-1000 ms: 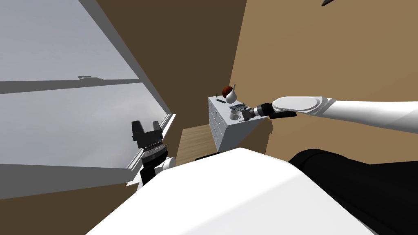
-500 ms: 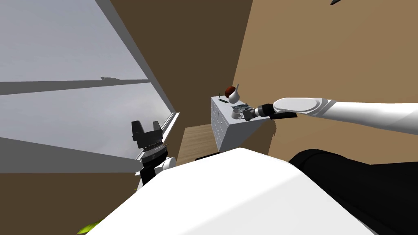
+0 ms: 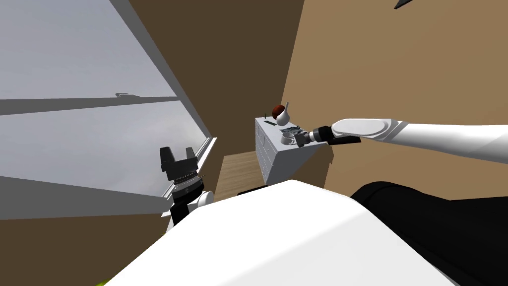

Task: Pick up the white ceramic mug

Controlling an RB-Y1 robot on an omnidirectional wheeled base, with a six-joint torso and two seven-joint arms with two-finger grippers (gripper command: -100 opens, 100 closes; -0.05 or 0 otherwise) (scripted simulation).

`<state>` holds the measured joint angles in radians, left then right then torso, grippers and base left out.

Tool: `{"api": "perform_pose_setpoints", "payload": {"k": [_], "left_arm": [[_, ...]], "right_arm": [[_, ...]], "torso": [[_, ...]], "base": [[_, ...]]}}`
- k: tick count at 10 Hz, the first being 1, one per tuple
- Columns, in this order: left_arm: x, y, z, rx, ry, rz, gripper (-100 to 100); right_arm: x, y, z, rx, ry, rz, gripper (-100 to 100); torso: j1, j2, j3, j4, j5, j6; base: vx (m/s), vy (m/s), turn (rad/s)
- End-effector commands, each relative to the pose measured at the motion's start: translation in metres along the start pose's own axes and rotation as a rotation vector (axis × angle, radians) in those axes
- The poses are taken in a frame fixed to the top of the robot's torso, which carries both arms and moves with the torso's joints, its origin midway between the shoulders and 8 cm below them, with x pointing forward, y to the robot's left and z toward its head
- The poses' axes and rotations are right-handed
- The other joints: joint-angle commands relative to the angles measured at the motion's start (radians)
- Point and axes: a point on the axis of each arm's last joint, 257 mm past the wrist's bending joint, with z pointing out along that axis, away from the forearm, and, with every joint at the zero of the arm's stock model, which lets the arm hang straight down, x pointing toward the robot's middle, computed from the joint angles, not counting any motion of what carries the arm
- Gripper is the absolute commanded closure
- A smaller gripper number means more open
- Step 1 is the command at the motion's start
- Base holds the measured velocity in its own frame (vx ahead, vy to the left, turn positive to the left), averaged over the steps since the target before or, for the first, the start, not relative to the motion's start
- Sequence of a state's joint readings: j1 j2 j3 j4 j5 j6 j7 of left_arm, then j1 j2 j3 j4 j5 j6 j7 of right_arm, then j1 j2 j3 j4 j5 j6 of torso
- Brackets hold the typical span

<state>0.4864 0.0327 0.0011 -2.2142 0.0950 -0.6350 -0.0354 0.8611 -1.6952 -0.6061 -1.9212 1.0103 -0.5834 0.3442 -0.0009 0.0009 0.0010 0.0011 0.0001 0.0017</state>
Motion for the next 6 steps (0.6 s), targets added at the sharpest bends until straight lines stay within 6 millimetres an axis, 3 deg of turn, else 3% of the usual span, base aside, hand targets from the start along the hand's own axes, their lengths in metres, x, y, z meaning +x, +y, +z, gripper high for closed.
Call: {"api": "perform_pose_setpoints", "payload": {"k": [1, 4, 5, 6], "left_arm": [[0.000, 0.000, 0.000, 0.000, 0.000, 0.000, 0], [0.000, 0.000, 0.000, 0.000, 0.000, 0.000, 0], [0.000, 0.000, 0.000, 0.000, 0.000, 0.000, 0], [0.000, 0.000, 0.000, 0.000, 0.000, 0.000, 0]], "right_arm": [[-0.012, -0.003, 0.001, -0.006, -0.023, -0.027, 100], [-0.042, -0.008, 0.001, -0.022, -0.076, -0.081, 100], [-0.035, -0.008, 0.002, -0.017, -0.065, -0.071, 100], [-0.036, -0.008, 0.002, -0.018, -0.067, -0.074, 0]], "torso": [[0.000, 0.000, 0.000, 0.000, 0.000, 0.000], [0.000, -0.003, -0.002, -0.001, 0.000, -0.001], [0.000, -0.003, -0.002, -0.001, 0.000, -0.001], [0.001, -0.002, -0.002, -0.001, -0.001, -0.002]], "base": [[0.068, -0.016, -0.297], [0.079, -0.015, -0.245], [0.034, 0.003, -0.057], [0.004, 0.000, 0.011]]}}
